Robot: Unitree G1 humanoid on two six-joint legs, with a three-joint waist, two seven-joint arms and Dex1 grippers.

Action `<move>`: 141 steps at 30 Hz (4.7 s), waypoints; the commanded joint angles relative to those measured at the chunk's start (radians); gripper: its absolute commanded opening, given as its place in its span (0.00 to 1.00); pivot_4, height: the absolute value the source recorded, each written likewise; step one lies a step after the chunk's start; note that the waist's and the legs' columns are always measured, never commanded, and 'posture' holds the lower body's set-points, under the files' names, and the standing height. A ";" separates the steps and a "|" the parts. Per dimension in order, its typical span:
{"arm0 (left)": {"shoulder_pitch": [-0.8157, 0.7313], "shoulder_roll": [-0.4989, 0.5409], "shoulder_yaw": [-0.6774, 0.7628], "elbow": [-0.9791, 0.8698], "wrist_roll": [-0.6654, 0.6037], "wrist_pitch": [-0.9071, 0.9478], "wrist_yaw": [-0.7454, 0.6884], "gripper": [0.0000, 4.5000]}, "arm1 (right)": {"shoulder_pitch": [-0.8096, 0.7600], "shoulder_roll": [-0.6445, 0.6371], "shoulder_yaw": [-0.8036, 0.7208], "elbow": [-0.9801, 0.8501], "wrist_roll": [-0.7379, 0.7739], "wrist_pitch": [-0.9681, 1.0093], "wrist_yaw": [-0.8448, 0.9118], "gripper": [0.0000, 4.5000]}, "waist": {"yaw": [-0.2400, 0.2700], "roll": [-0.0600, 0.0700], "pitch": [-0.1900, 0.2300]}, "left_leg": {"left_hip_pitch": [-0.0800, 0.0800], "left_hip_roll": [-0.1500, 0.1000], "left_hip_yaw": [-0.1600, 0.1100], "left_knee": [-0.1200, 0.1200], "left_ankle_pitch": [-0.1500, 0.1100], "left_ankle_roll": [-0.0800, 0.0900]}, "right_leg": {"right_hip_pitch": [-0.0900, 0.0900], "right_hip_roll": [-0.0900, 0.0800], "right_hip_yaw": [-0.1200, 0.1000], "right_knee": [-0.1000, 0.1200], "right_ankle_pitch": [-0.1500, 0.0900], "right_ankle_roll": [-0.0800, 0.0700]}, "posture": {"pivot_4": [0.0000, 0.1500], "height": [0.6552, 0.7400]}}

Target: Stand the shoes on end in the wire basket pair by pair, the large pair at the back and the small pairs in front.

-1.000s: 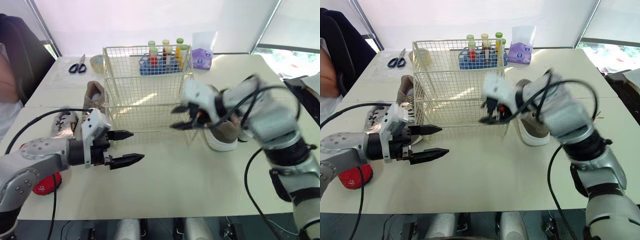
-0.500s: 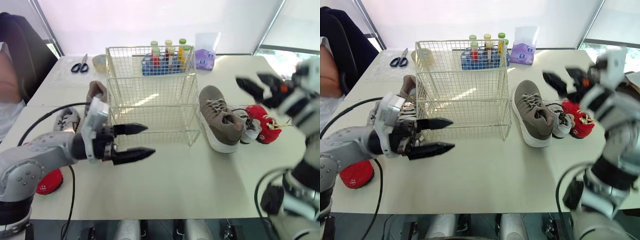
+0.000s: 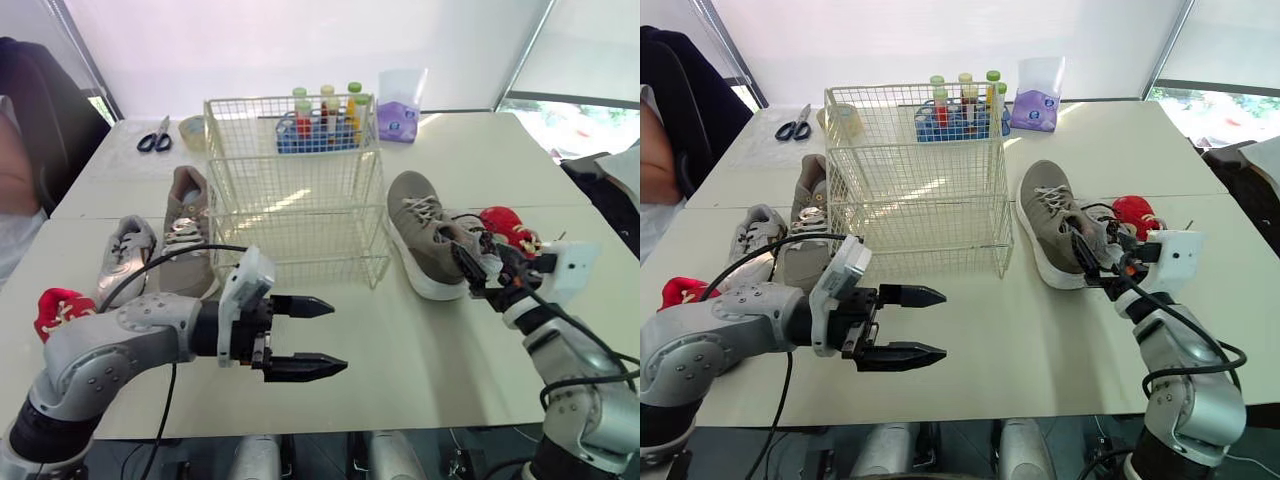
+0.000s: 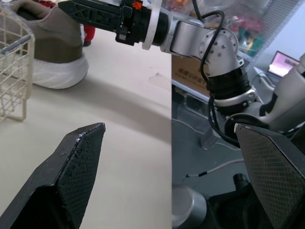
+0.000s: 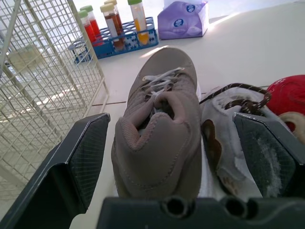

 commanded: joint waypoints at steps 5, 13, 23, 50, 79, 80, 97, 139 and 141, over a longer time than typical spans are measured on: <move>0.003 -0.003 0.001 -0.011 0.050 -0.022 0.008 1.00 | -0.009 -0.020 0.087 0.175 -0.044 -0.187 -0.062 1.00 | 0.000 0.000 0.000 | 0.000 0.000 0.000 0.000 0.000 0.000 | 0.000 0.000 0.000 0.000 0.000 0.000 | 1.00 1.00; 0.029 0.000 0.011 -0.007 0.090 -0.032 0.003 1.00 | -0.028 -0.062 0.167 0.299 -0.046 -0.272 -0.061 0.88 | 0.000 0.000 0.000 | 0.000 0.000 0.000 0.000 0.000 0.000 | 0.000 0.000 0.000 -0.001 0.000 0.001 | 1.00 1.00; 0.028 -0.002 0.006 0.002 0.123 -0.039 0.001 1.00 | -0.013 -0.089 0.204 0.278 -0.029 -0.301 -0.102 0.10 | -0.001 -0.004 -0.002 | 0.001 0.001 0.000 -0.001 -0.001 -0.002 | 0.001 0.000 0.000 -0.003 -0.001 0.001 | 1.00 1.00; -0.245 0.216 0.435 0.381 -0.215 0.078 0.044 1.00 | -1.087 -0.821 0.129 0.829 0.467 -0.125 0.681 0.10 | -0.009 0.006 0.006 | -0.012 0.001 0.001 -0.003 -0.002 0.004 | -0.008 0.005 -0.001 -0.010 0.002 0.004 | 1.00 1.00; -0.291 0.268 0.473 0.596 -0.666 0.173 0.268 1.00 | -1.071 -0.644 0.401 0.618 0.366 -0.251 1.017 0.10 | 0.001 0.003 0.008 | -0.014 -0.001 0.002 0.001 0.001 -0.002 | -0.008 -0.001 -0.001 -0.009 0.004 0.008 | 1.00 1.00; -0.295 0.270 0.457 0.594 -0.653 0.187 0.250 1.00 | -1.069 -0.643 0.397 0.600 0.372 -0.245 1.011 0.10 | 0.000 0.003 0.008 | -0.014 -0.001 0.003 0.001 0.001 -0.002 | -0.008 -0.001 -0.001 -0.009 0.004 0.008 | 1.00 1.00; -0.321 0.143 0.460 0.571 -0.644 0.132 0.229 0.17 | -1.049 -0.700 0.339 0.585 0.333 -0.189 0.880 0.48 | 0.002 0.002 0.008 | -0.014 -0.001 0.003 0.002 0.001 -0.002 | -0.008 -0.001 -0.001 -0.009 0.004 0.008 | 1.00 1.00; -0.380 -0.437 0.327 0.471 -0.282 -0.304 0.405 0.17 | -0.835 -0.056 0.179 0.376 0.873 -0.145 0.006 0.81 | 0.001 -0.004 0.006 | -0.010 -0.002 0.000 0.004 0.002 -0.002 | -0.006 0.000 0.001 0.001 0.005 0.008 | 1.00 1.00; -0.379 -0.445 0.318 0.475 -0.253 -0.310 0.409 0.17 | -0.842 -0.058 0.177 0.377 0.888 -0.145 0.008 0.81 | 0.001 -0.004 0.006 | -0.010 -0.002 0.000 0.004 0.002 -0.002 | -0.006 0.000 0.001 0.001 0.005 0.008 | 1.00 1.00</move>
